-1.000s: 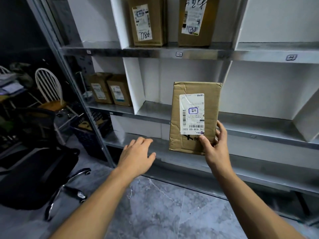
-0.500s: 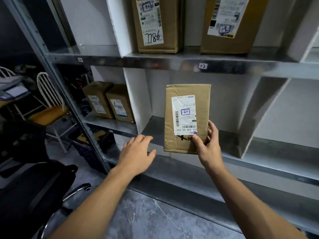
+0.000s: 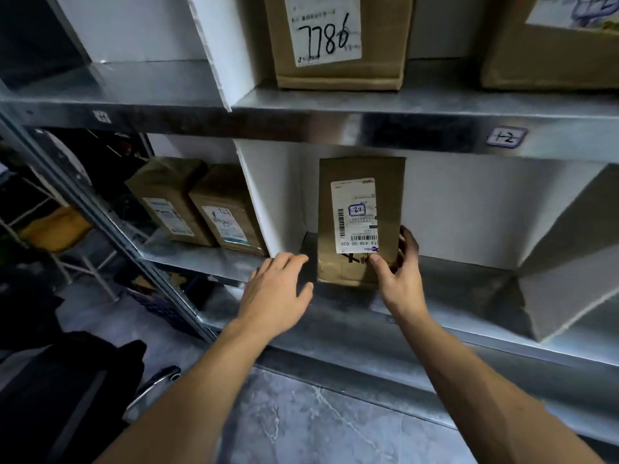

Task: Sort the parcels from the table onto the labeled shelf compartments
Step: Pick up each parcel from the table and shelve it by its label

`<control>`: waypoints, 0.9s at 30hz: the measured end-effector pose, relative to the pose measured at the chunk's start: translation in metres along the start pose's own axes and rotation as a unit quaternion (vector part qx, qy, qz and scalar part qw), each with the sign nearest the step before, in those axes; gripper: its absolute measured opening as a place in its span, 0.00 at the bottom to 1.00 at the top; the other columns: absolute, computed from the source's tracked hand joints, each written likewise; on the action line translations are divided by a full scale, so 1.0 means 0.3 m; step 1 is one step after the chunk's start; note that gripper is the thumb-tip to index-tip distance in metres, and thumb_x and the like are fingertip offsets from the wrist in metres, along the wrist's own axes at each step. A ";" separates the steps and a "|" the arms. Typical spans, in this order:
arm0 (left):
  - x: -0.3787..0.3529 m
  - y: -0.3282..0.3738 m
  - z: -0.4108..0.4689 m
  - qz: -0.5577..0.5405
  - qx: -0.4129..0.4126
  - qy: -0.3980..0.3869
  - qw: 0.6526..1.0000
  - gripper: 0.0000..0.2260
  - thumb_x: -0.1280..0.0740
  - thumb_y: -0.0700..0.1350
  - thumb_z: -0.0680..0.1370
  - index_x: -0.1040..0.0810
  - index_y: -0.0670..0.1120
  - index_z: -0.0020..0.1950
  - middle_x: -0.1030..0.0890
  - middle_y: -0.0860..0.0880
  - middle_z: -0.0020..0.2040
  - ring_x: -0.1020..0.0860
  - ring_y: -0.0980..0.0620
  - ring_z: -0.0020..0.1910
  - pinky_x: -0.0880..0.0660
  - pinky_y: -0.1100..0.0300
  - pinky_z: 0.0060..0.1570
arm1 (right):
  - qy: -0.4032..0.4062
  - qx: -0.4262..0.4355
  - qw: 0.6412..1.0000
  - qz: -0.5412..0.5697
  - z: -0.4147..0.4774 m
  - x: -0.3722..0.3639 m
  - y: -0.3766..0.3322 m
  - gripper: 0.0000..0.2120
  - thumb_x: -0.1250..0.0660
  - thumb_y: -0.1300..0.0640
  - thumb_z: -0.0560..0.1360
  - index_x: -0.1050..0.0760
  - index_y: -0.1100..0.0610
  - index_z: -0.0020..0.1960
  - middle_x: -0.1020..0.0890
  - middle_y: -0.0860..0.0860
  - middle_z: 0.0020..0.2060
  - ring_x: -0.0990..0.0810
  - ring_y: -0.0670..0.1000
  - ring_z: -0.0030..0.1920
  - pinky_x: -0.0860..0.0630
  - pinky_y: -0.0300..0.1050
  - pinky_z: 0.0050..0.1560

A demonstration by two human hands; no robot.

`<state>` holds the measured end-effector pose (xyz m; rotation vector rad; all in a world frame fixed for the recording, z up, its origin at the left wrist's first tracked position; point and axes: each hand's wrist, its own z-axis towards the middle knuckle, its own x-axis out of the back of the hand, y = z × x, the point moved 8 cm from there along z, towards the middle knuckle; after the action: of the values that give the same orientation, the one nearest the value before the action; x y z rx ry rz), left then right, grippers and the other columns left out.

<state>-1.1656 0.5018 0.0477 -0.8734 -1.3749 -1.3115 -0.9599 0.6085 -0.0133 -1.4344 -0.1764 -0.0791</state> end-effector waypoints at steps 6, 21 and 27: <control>-0.060 -0.083 0.087 -0.011 -0.025 -0.030 0.999 0.22 0.39 0.54 0.80 0.35 0.53 0.74 0.31 0.53 0.70 0.33 0.50 0.68 0.37 0.53 0.68 | 0.014 -0.029 0.999 -0.041 0.052 -0.092 0.085 0.35 0.29 0.49 0.77 0.46 0.41 0.76 0.31 0.49 0.73 0.31 0.52 0.73 0.32 0.57 0.74; -0.151 -0.160 0.097 -0.027 -0.046 -0.057 0.997 0.23 0.38 0.53 0.80 0.34 0.52 0.74 0.31 0.53 0.71 0.34 0.51 0.68 0.36 0.53 0.69 | 0.041 -0.076 0.996 -0.035 0.136 -0.158 0.187 0.41 0.24 0.58 0.72 0.42 0.38 0.76 0.28 0.35 0.65 0.27 0.40 0.65 0.27 0.51 0.70; -0.167 -0.157 0.093 -0.037 -0.050 -0.067 0.996 0.23 0.39 0.53 0.80 0.35 0.52 0.74 0.32 0.53 0.71 0.34 0.51 0.68 0.37 0.53 0.70 | 0.035 -0.082 0.995 -0.049 0.112 -0.155 0.204 0.41 0.23 0.59 0.73 0.42 0.42 0.77 0.27 0.37 0.63 0.28 0.40 0.63 0.28 0.46 0.69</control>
<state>-1.2037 0.5286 -0.0101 -1.0018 -1.4676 -1.4096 -0.9983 0.6478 -0.0767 -1.5837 -0.1864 -0.2291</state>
